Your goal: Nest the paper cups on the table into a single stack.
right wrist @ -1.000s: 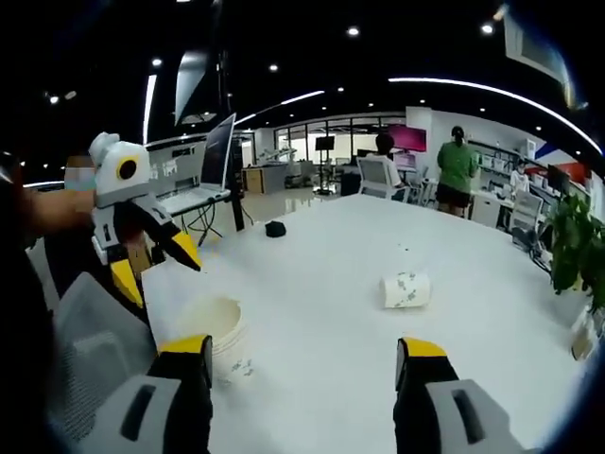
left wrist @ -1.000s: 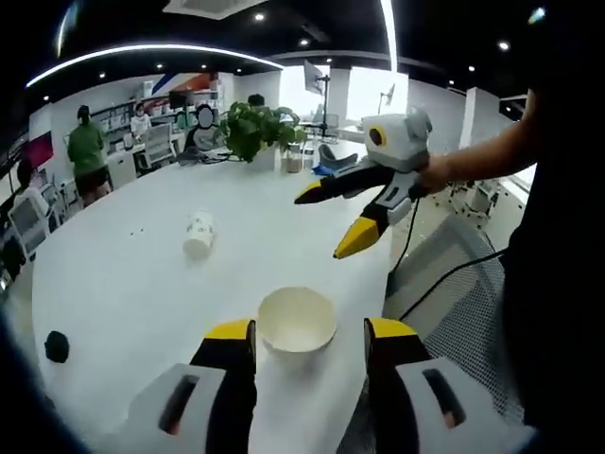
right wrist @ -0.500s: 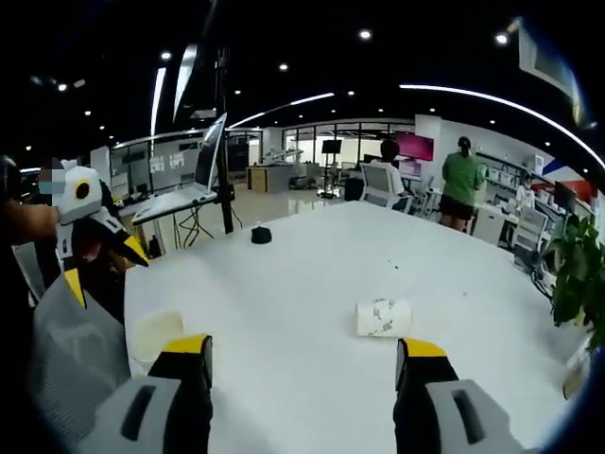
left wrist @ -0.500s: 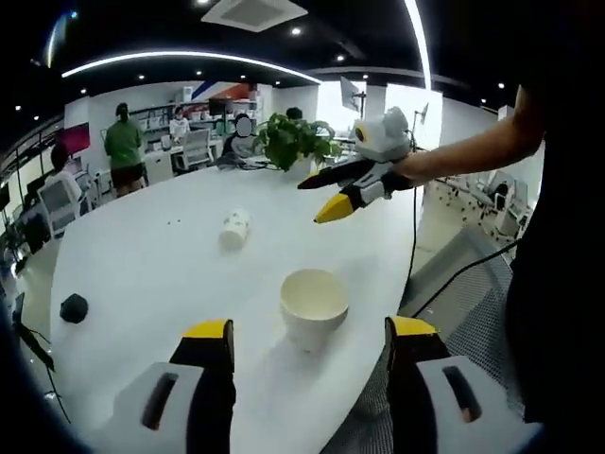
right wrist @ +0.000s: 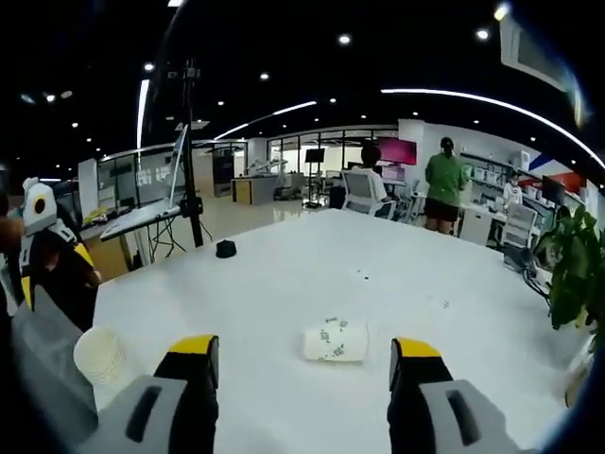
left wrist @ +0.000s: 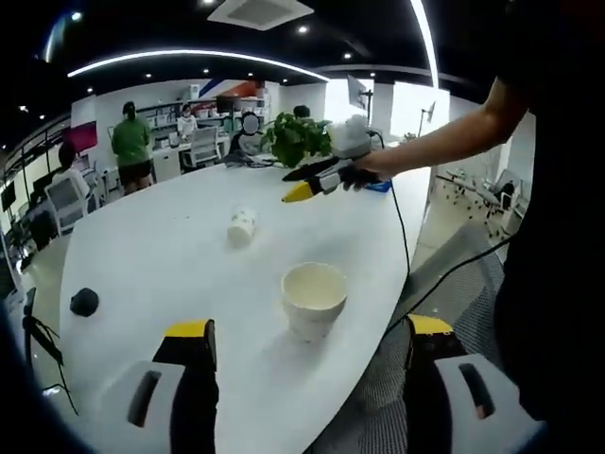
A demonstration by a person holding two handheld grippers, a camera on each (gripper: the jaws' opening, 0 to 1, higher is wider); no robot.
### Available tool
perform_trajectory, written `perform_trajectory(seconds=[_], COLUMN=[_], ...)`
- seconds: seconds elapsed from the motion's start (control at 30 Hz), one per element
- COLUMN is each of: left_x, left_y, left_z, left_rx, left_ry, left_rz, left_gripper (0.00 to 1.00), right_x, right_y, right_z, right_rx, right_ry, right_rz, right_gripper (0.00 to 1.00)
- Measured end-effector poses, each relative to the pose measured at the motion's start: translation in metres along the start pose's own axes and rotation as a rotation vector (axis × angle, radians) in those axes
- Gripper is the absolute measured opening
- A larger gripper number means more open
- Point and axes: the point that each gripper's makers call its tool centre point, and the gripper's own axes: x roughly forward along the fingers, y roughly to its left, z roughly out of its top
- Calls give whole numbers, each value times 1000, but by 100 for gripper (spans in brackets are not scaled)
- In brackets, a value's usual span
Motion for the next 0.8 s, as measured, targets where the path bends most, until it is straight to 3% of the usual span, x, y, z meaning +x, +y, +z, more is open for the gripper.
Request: perform_trajectory(seconds=[0.3, 0.8], left_x=[-3, 0], left_y=[3, 5], left_z=[3, -23], left_rx=[-15, -17], left_ry=[-17, 75], left_rz=[22, 20], left_gripper=[92, 98], right_x=[23, 59], right_y=[-38, -43], right_z=[4, -14], right_rx=[52, 86], right_ry=[-43, 23], right_rz=[-40, 5], right_gripper=[60, 59])
